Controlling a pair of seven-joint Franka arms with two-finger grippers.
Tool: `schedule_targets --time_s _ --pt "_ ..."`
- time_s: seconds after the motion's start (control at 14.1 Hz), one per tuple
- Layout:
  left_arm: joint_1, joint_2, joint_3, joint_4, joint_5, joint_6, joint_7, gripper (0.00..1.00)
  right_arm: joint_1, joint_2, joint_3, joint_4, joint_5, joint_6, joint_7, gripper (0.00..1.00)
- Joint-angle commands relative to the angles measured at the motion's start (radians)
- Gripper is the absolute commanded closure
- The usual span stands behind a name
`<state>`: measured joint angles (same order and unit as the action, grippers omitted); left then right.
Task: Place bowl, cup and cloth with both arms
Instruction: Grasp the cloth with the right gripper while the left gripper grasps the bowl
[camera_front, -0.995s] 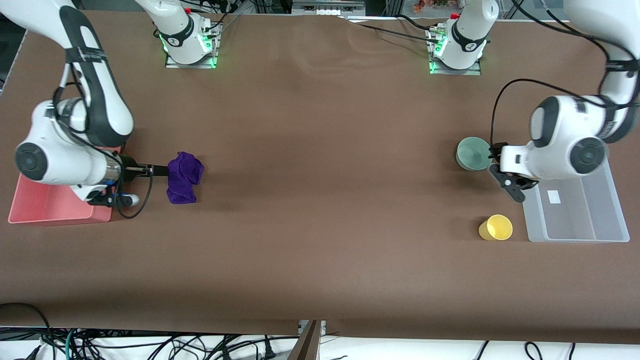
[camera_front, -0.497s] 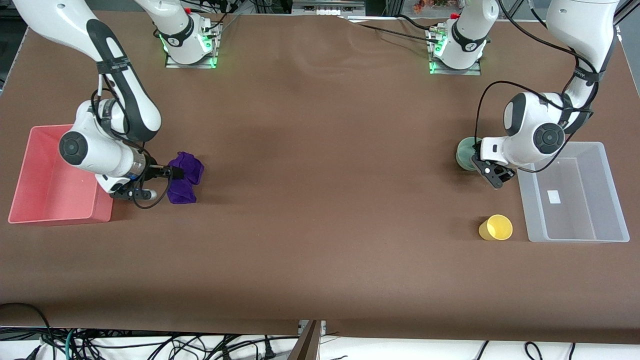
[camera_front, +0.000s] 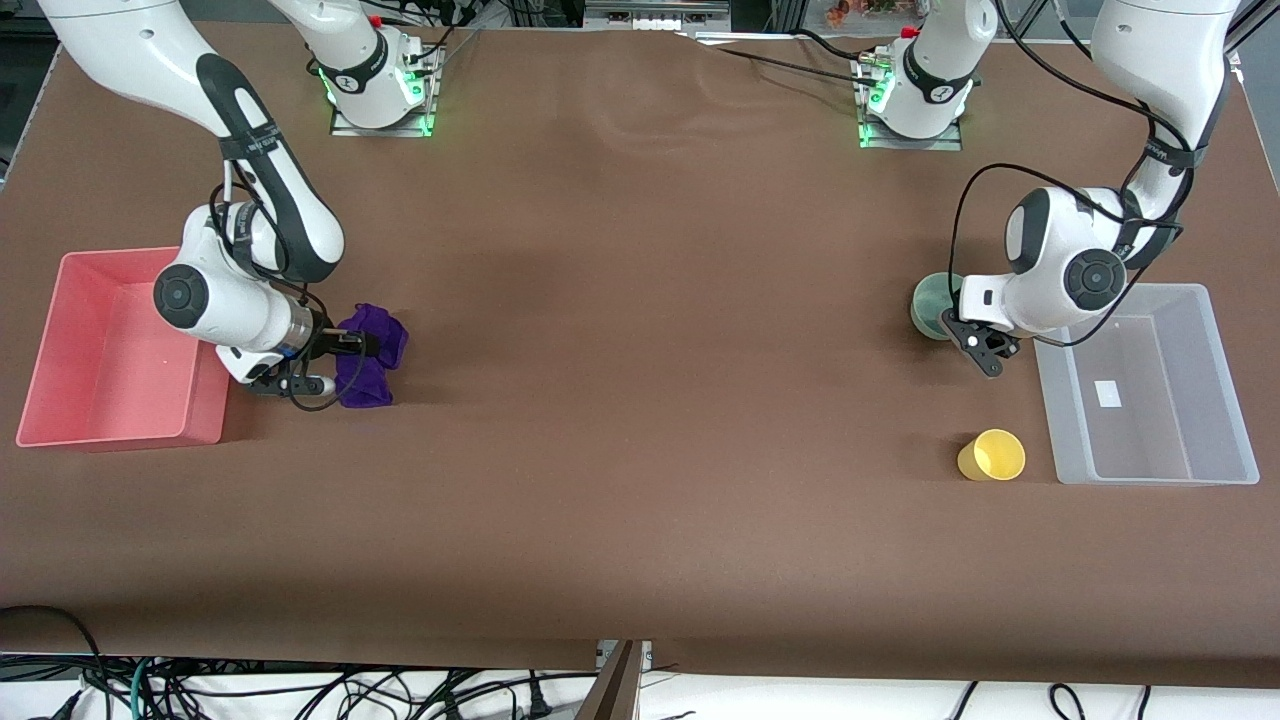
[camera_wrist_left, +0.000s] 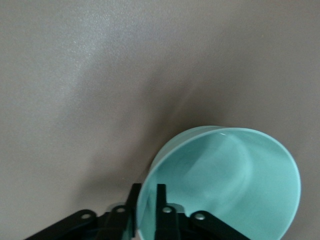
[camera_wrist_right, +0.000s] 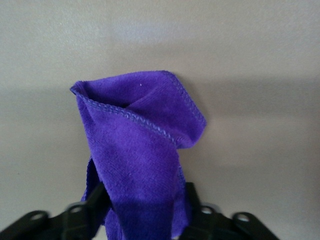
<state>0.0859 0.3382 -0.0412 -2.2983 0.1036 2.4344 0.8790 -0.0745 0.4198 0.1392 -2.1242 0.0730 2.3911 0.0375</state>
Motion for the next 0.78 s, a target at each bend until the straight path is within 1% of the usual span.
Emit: schedule_targets --time_s 0.0,0.07,0.14,0.21,0.43,0.5,0.57,0.64,0.71 --pt "0.001 -0.037 -0.006 0.01 0.018 -0.024 0.047 1.0 0.012 -0.015 0.0 -0.007 0.016 0.007 -0.008 1.0" --pt "0.001 -0.069 -0.006 0.023 0.018 -0.079 0.051 1.0 0.012 -0.021 0.0 0.003 0.014 0.002 -0.016 1.0" --pt "0.001 -0.096 -0.006 0.06 0.018 -0.165 0.052 1.0 0.012 -0.035 0.0 0.019 0.01 -0.036 -0.019 1.0" --pt "0.0 -0.108 -0.006 0.127 0.018 -0.278 0.054 1.0 0.01 -0.053 -0.001 0.059 0.007 -0.12 -0.019 1.0" --pt "0.008 -0.094 -0.003 0.38 0.018 -0.613 0.095 1.0 -0.008 -0.117 -0.007 0.25 -0.002 -0.486 -0.06 1.0" --pt "0.011 -0.07 0.006 0.455 0.019 -0.683 0.127 1.0 -0.021 -0.127 -0.018 0.316 -0.012 -0.601 -0.109 1.0" --pt "0.027 -0.048 0.017 0.518 0.03 -0.728 0.171 1.0 -0.021 -0.127 -0.054 0.382 -0.025 -0.7 -0.161 1.0" --pt "0.058 -0.029 0.02 0.56 0.077 -0.741 0.216 1.0 -0.021 -0.131 -0.093 0.439 -0.033 -0.78 -0.216 1.0" --pt "0.086 -0.012 0.018 0.582 0.129 -0.733 0.247 1.0 -0.021 -0.136 -0.127 0.484 -0.036 -0.85 -0.272 1.0"
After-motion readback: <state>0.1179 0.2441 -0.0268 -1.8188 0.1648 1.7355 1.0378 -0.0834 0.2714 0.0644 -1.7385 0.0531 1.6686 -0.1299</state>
